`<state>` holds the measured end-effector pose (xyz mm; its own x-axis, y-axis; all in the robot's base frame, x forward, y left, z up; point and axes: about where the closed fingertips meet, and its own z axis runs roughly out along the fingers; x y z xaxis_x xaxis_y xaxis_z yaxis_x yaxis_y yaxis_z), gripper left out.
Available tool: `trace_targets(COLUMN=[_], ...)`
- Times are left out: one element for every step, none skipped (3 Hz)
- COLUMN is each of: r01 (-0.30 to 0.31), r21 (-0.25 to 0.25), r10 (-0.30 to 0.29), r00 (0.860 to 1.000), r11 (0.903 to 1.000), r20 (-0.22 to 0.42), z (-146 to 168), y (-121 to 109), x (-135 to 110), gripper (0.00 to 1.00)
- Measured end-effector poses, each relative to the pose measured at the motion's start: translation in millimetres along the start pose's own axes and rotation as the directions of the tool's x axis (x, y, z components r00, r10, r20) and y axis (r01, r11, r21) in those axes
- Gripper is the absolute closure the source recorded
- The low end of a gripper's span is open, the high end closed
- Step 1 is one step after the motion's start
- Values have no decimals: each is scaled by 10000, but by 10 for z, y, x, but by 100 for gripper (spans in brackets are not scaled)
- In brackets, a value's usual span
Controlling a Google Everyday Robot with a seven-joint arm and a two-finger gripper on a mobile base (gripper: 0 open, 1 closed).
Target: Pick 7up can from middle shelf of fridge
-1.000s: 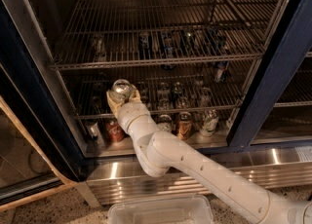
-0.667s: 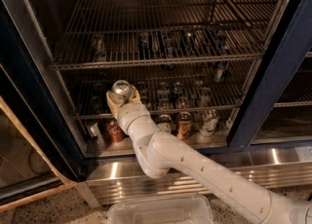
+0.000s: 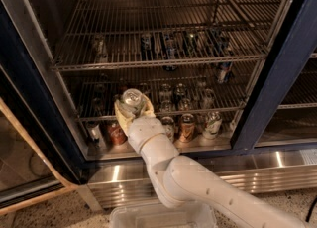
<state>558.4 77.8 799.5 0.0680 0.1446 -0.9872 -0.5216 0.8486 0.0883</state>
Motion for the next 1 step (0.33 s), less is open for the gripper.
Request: trace_targets(r01=[-735], r21=[-688], r10=[779], r00=[9949], r11=[9949], r20=[639], z=[-288], y=[36], x=[-95], gripper=[100])
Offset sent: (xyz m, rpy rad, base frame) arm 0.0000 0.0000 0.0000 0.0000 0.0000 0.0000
